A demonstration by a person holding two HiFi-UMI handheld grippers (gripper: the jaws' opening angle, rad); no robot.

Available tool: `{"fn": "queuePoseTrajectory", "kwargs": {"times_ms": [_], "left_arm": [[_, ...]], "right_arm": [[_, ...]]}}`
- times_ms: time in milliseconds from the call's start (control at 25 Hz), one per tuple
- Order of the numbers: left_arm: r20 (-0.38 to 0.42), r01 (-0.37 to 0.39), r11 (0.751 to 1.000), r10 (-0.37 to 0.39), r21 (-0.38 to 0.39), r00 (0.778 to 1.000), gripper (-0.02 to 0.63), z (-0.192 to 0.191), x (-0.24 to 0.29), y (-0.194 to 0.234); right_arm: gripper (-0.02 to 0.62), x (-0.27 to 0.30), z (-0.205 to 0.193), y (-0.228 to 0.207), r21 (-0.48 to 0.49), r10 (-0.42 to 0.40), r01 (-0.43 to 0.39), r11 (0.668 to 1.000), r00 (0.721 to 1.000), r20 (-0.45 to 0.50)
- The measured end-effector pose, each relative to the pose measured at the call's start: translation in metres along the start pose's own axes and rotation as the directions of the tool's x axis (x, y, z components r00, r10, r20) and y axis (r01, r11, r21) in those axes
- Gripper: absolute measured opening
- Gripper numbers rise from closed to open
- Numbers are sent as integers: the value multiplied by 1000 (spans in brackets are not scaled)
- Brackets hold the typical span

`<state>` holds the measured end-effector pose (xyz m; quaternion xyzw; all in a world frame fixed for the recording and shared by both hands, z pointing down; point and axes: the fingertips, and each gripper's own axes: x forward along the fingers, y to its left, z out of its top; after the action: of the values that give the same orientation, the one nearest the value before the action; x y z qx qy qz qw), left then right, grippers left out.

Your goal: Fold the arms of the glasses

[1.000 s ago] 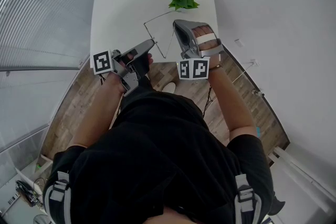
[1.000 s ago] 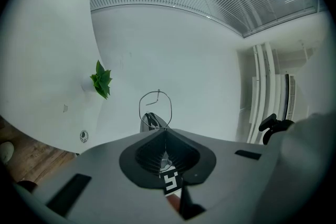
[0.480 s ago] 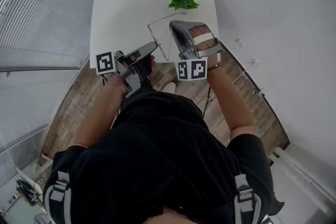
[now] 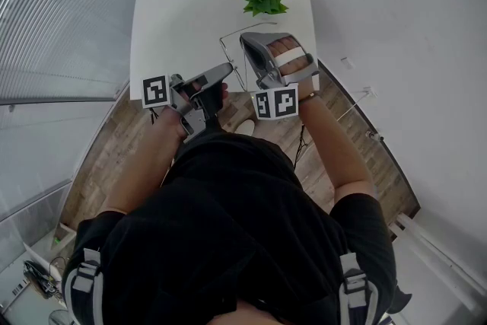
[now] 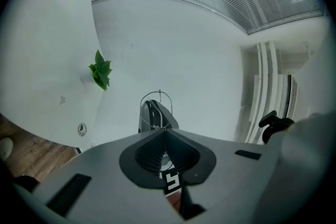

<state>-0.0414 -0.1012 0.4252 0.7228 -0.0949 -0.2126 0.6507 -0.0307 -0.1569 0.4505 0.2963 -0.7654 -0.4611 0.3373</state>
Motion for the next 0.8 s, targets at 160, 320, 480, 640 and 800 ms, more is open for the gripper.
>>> {"fn": "queuePoseTrajectory", "kwargs": {"times_ms": [160, 320, 480, 640, 800], "left_arm": [[-10, 3, 1000, -3, 0, 1000, 11, -1, 1, -1], [-18, 8, 1000, -8, 2, 1000, 11, -6, 7, -1], [-30, 12, 1000, -12, 3, 999, 11, -9, 11, 0], [-42, 21, 1000, -21, 1, 999, 11, -11, 11, 0], [-51, 28, 1000, -27, 0, 998, 11, -12, 12, 0]], "right_arm": [[43, 1, 6, 1, -12, 11, -11, 1000, 1000, 23], [43, -1, 6, 2, -25, 18, -17, 1000, 999, 38], [43, -4, 7, 4, -45, 25, -23, 999, 998, 55], [44, -3, 12, 8, -74, 39, -33, 997, 996, 77], [46, -3, 17, 11, -103, 45, -35, 994, 995, 89]]}}
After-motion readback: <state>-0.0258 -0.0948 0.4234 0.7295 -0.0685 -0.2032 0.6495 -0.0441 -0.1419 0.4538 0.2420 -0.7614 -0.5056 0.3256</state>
